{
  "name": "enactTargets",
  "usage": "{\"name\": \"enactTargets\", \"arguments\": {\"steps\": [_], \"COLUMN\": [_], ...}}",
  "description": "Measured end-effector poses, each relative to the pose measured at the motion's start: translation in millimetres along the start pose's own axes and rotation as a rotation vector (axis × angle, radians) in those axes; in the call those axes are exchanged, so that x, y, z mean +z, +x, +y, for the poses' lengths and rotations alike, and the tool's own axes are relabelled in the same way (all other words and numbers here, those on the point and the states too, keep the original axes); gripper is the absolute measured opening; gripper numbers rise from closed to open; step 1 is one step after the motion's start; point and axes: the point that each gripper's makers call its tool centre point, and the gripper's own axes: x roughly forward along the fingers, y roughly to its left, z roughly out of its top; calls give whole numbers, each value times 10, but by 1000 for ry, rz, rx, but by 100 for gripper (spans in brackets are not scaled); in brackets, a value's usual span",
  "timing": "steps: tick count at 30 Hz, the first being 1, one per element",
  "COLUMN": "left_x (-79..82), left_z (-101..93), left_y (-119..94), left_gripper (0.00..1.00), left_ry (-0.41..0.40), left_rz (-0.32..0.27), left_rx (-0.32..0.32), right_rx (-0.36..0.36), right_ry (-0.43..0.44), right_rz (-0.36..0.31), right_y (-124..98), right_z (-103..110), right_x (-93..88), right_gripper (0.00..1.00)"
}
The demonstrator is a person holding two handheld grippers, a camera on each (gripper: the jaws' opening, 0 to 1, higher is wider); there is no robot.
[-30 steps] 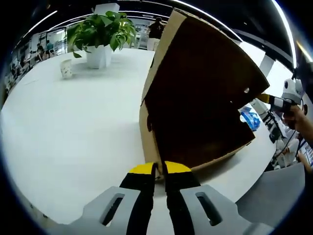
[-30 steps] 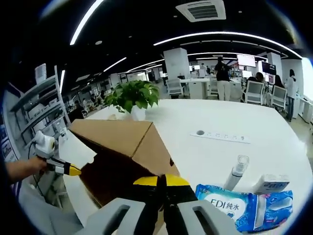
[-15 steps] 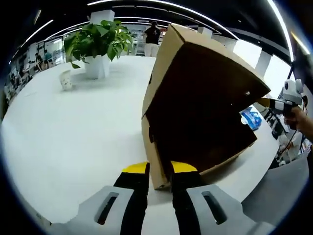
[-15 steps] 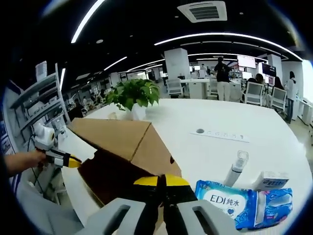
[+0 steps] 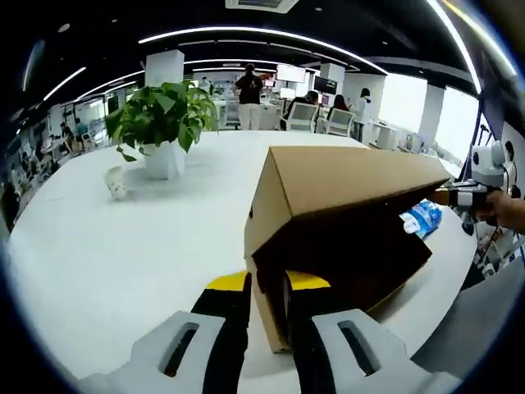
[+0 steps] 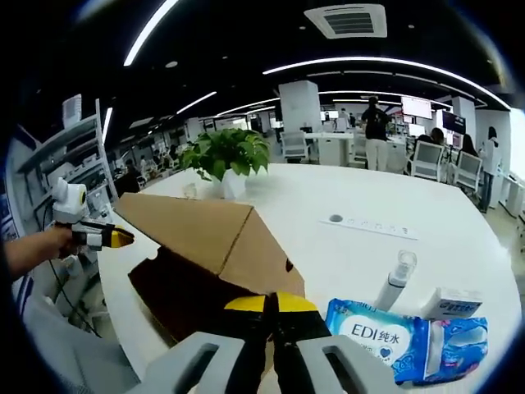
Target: Operate the shoe box by opening the lid, removing the specified soft item, and placing it in the target area until the item is outside and the box remains undamaged.
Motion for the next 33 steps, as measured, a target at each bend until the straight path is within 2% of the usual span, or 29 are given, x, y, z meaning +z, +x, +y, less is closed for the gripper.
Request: {"name": "enactTargets", "arguments": {"steps": [9, 12, 14, 17, 22, 26, 33], "left_x": [71, 83, 72, 32, -5, -39, -159], "left_z": [-7, -14, -26, -41, -44, -46, -79], "left_y": [22, 21, 24, 26, 30, 25, 5], "left_gripper": [15, 15, 14, 14, 14, 15, 14], "left_ry": [4, 5, 7, 13, 3, -2, -8], "left_rz": [-15, -18, -13, -8, -4, 1, 21], "left_rx": [2, 0, -3, -7, -7, -11, -19], "right_rx": [3, 9, 24, 32, 37, 47, 73], "right_ry": [11, 44, 96, 54, 52, 14, -6], "right_rz": [12, 44, 47, 62, 60, 62, 39], "right_y": [-12, -9, -2, -9, -10, -26, -52], "right_z": [14, 14, 28, 61, 77, 110, 149], "right_x": [-69, -160, -208, -270, -294, -327, -346], "right_gripper": [0, 0, 0, 0, 0, 0, 2]}}
